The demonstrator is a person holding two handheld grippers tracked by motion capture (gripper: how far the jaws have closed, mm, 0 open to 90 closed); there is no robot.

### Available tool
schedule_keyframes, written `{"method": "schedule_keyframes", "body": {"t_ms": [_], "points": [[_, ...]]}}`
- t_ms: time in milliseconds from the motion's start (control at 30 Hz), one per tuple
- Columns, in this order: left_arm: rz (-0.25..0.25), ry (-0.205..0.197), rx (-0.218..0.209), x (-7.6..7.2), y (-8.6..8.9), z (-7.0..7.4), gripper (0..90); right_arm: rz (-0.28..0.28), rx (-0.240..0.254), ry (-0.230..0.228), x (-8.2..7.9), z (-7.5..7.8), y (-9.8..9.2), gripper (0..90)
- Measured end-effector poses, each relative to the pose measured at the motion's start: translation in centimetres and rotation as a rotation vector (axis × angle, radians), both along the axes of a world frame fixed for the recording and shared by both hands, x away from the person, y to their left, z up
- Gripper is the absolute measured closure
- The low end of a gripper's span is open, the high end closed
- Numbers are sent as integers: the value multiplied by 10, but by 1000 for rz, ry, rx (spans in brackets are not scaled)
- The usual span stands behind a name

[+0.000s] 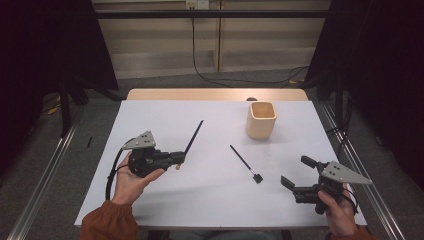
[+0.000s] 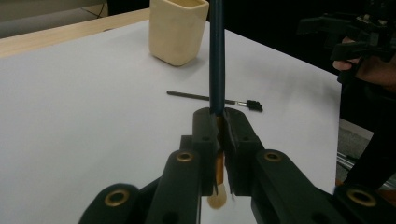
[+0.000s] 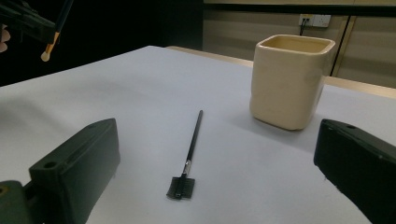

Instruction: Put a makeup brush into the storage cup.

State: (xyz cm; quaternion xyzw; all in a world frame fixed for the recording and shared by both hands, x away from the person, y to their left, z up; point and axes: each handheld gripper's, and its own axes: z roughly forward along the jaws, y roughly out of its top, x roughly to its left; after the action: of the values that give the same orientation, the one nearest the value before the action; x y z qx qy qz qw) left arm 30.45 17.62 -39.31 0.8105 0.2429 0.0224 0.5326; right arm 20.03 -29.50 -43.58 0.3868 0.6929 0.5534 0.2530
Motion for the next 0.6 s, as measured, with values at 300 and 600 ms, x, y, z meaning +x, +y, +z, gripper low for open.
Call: {"method": "schedule_keyframes", "body": {"t_ms": [300, 600], "points": [[-53, 16, 18, -4, -14, 2, 841, 0, 1, 0, 0, 0, 0, 0], [-88, 33, 63, -5, -25, 5, 841, 1, -1, 1, 0, 0, 0, 0]]}}
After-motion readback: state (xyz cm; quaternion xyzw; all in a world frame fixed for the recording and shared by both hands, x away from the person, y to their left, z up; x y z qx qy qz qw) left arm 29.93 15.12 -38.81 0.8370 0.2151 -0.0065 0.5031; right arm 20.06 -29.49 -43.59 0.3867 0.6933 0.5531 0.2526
